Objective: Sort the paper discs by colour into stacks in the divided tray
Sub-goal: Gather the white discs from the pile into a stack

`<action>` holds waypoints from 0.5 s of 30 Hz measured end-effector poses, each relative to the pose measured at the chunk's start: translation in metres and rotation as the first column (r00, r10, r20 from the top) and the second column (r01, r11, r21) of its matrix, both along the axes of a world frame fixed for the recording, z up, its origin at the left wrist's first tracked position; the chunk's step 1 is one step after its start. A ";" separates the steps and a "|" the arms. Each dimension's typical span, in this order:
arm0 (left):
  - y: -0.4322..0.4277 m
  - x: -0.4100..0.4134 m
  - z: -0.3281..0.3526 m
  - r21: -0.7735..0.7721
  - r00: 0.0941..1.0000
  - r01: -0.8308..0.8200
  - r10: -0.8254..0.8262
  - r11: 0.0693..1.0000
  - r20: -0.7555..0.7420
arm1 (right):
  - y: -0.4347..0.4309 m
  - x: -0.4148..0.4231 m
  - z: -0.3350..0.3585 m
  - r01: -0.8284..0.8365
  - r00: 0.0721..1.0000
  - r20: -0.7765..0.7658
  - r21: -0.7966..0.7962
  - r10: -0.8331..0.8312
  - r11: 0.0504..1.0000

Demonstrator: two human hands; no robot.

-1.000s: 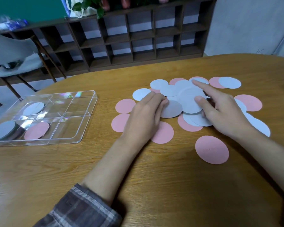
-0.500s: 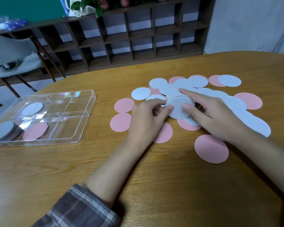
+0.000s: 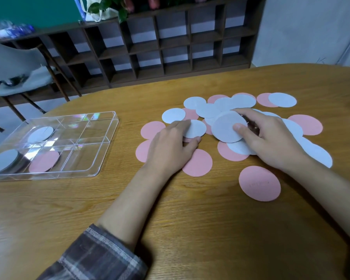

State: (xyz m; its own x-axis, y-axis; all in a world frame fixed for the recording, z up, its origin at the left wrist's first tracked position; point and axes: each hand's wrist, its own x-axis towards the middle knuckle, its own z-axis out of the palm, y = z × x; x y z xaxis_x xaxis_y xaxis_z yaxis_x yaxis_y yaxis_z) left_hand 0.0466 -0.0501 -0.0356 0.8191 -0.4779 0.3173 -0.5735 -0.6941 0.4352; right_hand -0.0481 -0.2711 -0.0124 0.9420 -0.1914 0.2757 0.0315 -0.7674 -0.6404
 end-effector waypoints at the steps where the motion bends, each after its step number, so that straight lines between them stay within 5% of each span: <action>1: 0.001 0.001 0.001 -0.005 1.000 -0.006 0.006 1.000 0.008 | 0.000 0.000 0.000 0.003 1.000 -0.003 0.001 -0.003 1.000; 11: 0.004 -0.009 0.009 -0.056 0.977 0.055 -0.042 0.997 0.211 | -0.003 0.002 -0.001 0.054 0.998 0.020 0.066 -0.055 0.996; 15: -0.001 -0.017 0.014 -0.283 0.970 0.122 -0.054 0.951 0.236 | -0.002 0.002 -0.001 0.035 0.999 0.022 0.096 -0.037 0.995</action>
